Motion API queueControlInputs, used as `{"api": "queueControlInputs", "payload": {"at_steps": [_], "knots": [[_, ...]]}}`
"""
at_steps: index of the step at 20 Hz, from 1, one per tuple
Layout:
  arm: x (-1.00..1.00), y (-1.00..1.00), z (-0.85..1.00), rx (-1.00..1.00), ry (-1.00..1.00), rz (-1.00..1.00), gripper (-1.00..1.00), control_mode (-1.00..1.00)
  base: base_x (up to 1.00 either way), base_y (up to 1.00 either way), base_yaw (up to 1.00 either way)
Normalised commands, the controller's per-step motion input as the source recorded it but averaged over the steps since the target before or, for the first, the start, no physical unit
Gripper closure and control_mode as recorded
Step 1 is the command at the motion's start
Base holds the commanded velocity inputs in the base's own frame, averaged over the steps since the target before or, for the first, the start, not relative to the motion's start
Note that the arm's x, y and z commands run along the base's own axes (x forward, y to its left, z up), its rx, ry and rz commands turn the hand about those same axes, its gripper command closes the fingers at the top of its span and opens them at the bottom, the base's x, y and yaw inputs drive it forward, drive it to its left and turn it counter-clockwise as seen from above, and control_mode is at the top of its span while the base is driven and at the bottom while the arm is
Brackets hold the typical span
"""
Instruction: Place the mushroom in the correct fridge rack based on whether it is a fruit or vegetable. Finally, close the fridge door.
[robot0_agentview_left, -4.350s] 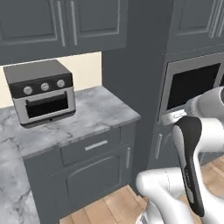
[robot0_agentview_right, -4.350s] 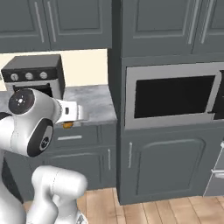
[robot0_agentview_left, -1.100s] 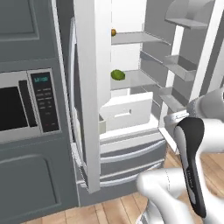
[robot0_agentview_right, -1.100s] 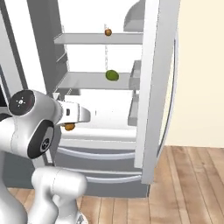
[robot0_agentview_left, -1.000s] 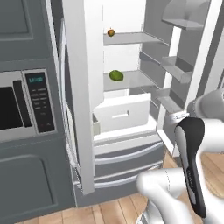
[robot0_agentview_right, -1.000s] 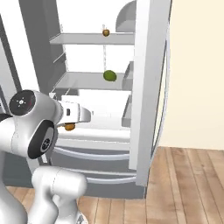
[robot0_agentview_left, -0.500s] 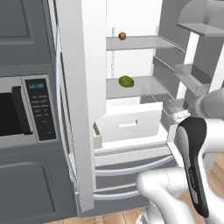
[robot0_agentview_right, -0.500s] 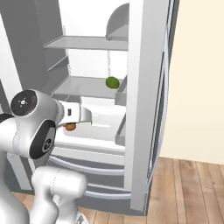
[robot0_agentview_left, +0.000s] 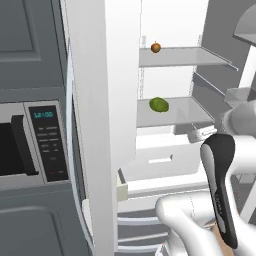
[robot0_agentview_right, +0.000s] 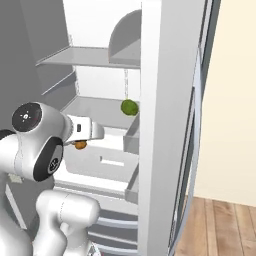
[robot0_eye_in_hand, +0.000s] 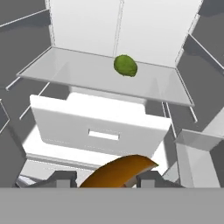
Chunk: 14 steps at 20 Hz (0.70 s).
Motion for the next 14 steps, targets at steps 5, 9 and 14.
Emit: {"api": "queueControlInputs", "payload": {"at_steps": [5,9,14], "knots": [[0.56,0.01,-0.12,0.00,0.00,0.04,1.00,-1.00,0.13,0.00,0.01],[0.77,0.00,-0.18,0.00,0.00,0.05,1.00,-1.00,0.00,0.00,0.00],[0.74,0.04,-0.26,0.00,0.00,0.06,1.00,-1.00,0.00,0.00,0.00]]}}
